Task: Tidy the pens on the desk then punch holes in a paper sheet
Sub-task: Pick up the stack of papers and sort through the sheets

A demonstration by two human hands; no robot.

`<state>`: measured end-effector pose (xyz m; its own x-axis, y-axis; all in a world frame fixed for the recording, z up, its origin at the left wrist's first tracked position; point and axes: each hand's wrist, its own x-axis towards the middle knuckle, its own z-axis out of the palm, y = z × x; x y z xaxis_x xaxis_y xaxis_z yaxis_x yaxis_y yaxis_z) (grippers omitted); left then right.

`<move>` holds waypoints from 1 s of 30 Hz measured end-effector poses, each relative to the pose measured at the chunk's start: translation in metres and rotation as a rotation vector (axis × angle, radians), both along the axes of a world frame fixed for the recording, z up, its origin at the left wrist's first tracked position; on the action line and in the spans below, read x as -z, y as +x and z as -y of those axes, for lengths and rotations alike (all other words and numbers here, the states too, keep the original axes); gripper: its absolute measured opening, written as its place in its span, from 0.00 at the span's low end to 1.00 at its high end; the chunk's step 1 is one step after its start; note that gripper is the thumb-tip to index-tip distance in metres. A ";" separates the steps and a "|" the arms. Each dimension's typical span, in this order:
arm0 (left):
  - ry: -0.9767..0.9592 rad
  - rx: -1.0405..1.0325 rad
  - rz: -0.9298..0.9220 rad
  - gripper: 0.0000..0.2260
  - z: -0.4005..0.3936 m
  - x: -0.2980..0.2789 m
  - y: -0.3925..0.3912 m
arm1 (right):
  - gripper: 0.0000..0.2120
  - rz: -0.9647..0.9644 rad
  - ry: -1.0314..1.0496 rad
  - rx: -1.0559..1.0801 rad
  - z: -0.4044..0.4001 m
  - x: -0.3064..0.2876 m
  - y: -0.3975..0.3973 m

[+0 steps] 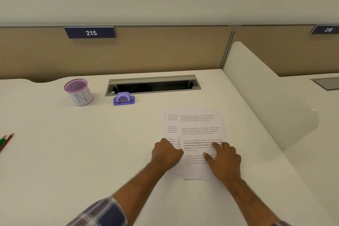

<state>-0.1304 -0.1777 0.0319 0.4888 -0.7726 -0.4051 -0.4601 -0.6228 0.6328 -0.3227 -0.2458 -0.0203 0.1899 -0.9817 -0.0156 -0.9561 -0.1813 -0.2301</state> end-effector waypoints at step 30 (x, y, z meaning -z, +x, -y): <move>-0.132 -0.112 -0.124 0.12 0.008 0.011 -0.008 | 0.27 0.073 -0.030 -0.021 -0.003 0.008 -0.005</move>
<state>-0.1385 -0.1860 0.0204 0.5272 -0.7668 -0.3661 -0.3067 -0.5735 0.7596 -0.3282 -0.2429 -0.0283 0.2101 -0.9773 0.0289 -0.9328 -0.2092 -0.2934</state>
